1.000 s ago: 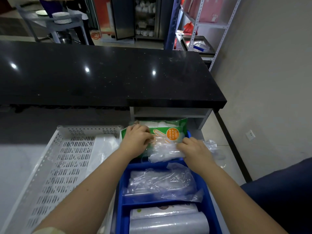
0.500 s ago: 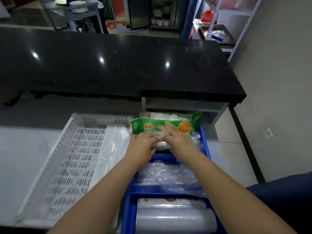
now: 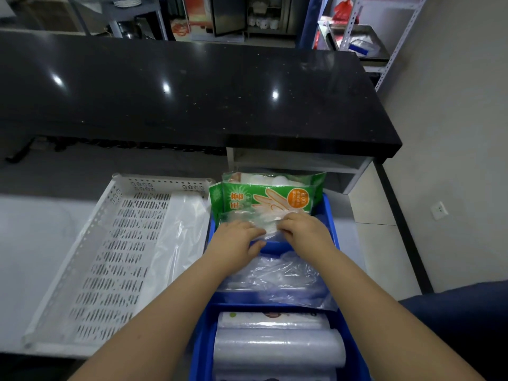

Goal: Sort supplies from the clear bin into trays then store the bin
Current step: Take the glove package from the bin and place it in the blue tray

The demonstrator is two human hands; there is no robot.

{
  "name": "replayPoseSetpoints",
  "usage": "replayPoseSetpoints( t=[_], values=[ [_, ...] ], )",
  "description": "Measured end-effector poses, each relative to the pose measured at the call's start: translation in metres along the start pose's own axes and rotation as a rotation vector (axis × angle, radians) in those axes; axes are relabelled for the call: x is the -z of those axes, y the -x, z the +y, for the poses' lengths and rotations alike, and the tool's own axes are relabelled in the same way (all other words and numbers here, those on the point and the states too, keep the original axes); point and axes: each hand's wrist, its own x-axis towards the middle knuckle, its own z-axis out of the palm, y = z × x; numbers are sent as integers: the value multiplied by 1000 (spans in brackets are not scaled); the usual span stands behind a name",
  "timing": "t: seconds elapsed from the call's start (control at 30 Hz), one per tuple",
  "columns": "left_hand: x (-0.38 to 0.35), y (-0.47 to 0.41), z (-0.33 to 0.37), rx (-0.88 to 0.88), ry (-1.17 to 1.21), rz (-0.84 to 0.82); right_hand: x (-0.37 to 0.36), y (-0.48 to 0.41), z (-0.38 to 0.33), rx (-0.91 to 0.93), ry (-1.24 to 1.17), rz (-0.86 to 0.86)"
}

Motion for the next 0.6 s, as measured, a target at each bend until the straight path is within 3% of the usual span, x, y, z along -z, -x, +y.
replayPoseSetpoints(
  t=[0.13, 0.3, 0.47, 0.6],
  values=[
    [-5, -2, 3, 52, -87, -151, 2, -1, 4, -79, -35, -192],
    [1, 4, 10, 66, -88, -125, 12, 6, 2, -108, -88, -320],
    [24, 18, 15, 53, -63, 106, 39, 13, -4, 36, -13, 31],
    [52, 27, 18, 78, -34, 344, 56, 8, -24, 136, -24, 201]
  ],
)
